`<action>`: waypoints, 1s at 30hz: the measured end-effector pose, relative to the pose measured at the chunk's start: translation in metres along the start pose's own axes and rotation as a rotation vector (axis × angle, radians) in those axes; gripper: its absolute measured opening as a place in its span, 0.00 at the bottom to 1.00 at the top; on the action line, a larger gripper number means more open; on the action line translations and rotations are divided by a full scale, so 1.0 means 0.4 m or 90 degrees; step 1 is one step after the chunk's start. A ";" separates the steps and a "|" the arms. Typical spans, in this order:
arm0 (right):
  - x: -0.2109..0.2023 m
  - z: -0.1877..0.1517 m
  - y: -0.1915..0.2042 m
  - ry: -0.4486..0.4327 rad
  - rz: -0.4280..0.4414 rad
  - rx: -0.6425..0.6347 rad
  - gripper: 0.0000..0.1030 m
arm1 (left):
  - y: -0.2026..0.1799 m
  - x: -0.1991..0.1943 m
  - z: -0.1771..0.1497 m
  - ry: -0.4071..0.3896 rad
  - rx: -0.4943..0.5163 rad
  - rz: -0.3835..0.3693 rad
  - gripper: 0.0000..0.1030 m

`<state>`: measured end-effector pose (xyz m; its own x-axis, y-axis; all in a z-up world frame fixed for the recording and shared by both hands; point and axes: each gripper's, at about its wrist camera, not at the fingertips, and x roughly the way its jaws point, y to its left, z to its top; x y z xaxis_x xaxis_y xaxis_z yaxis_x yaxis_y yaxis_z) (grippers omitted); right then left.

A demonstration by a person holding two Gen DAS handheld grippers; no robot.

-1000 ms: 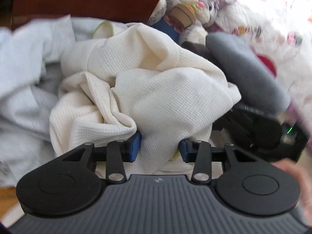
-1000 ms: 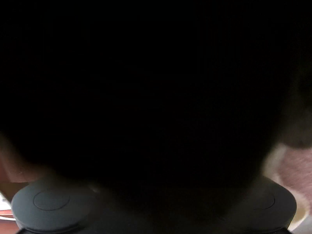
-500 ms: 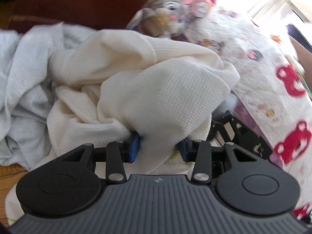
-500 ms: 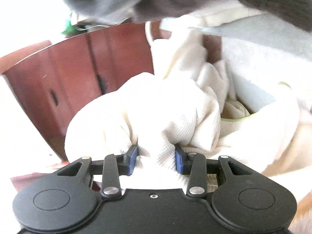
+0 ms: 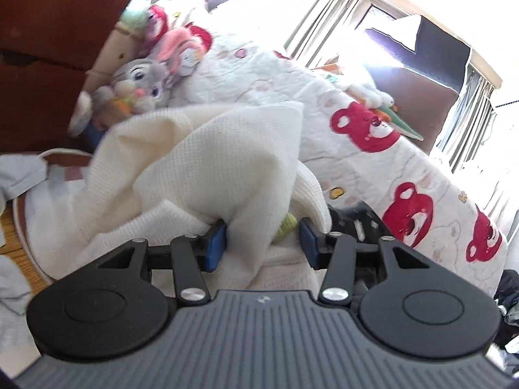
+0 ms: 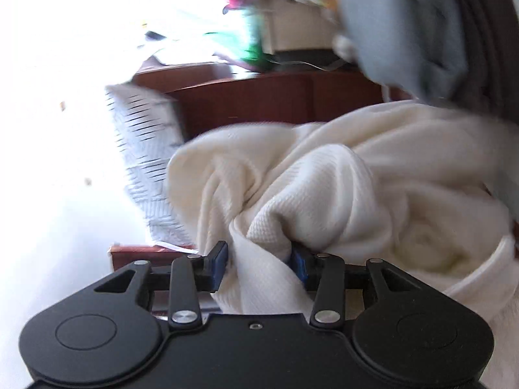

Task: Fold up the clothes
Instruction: 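Carry the cream garment onto the rug and open both grippers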

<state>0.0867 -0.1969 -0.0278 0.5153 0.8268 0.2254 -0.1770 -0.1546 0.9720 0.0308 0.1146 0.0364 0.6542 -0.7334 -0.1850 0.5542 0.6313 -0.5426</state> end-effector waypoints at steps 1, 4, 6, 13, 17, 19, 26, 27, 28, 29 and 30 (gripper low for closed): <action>-0.046 -0.016 0.026 -0.015 0.002 -0.009 0.46 | -0.042 0.019 0.004 0.001 0.019 -0.006 0.45; -0.182 -0.052 0.071 -0.073 0.029 -0.006 0.46 | -0.156 0.078 0.000 0.020 0.065 -0.038 0.45; -0.251 -0.066 0.092 -0.103 0.043 -0.005 0.46 | -0.212 0.100 -0.019 0.034 0.084 -0.068 0.45; -0.436 -0.096 0.159 -0.173 0.089 -0.020 0.47 | -0.380 0.144 -0.066 0.052 0.120 -0.137 0.45; -0.484 -0.094 0.237 -0.193 0.085 -0.036 0.47 | -0.472 0.173 -0.025 0.061 0.144 -0.155 0.45; -0.514 -0.101 0.284 -0.201 0.071 -0.049 0.47 | -0.508 0.198 -0.003 0.069 0.145 -0.169 0.45; -0.664 -0.076 0.455 -0.228 -0.011 -0.077 0.48 | -0.675 0.289 0.009 0.094 0.162 -0.244 0.45; -0.696 -0.078 0.480 -0.234 -0.036 -0.079 0.50 | -0.694 0.310 -0.001 0.109 0.158 -0.257 0.45; -0.734 -0.085 0.500 -0.241 -0.080 -0.081 0.50 | -0.711 0.339 -0.018 0.134 0.151 -0.274 0.45; -0.774 -0.094 0.518 -0.249 -0.130 -0.084 0.51 | -0.725 0.369 -0.045 0.159 0.145 -0.285 0.44; -0.818 -0.103 0.528 -0.260 -0.189 -0.079 0.52 | -0.740 0.401 -0.074 0.185 0.139 -0.295 0.44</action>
<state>-0.1538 -0.4777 0.1010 0.8396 0.5425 -0.0265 -0.0591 0.1397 0.9884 -0.0435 -0.1971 0.1431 0.1676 -0.9648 -0.2027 0.8622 0.2431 -0.4443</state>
